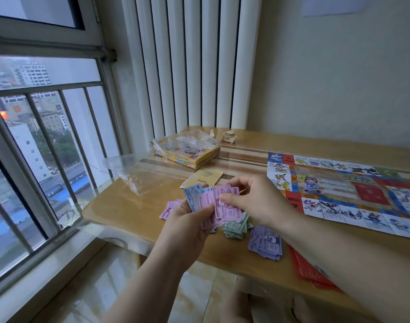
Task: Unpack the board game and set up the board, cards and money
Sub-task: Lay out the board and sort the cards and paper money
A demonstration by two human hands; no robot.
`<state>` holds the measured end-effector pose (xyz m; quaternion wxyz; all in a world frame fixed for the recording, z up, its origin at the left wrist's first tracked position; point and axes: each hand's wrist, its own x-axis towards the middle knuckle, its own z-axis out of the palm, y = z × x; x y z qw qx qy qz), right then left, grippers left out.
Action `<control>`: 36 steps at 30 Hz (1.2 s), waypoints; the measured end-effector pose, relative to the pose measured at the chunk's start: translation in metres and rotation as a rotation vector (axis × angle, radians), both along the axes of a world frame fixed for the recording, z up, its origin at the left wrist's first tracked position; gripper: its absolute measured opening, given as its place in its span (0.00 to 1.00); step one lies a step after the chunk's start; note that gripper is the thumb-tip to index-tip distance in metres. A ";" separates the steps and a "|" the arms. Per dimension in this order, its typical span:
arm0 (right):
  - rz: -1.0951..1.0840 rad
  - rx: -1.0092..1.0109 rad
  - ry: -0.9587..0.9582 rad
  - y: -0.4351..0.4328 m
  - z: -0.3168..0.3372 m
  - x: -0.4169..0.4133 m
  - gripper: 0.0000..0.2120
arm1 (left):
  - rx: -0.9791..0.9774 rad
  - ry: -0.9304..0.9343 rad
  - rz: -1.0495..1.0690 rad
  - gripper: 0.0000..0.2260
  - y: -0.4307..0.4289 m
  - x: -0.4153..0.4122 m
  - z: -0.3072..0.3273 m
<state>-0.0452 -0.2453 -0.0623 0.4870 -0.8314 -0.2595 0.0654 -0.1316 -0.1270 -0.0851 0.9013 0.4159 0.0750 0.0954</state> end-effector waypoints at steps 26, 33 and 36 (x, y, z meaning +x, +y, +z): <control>0.007 0.160 0.225 -0.006 -0.002 -0.002 0.05 | 0.079 0.052 0.052 0.07 -0.004 0.005 -0.007; 0.015 0.158 0.195 -0.004 0.000 0.000 0.07 | 0.135 0.101 0.091 0.04 -0.005 0.011 -0.009; 0.009 0.076 0.105 -0.003 0.001 0.001 0.11 | 0.104 0.099 0.077 0.04 -0.003 0.014 -0.008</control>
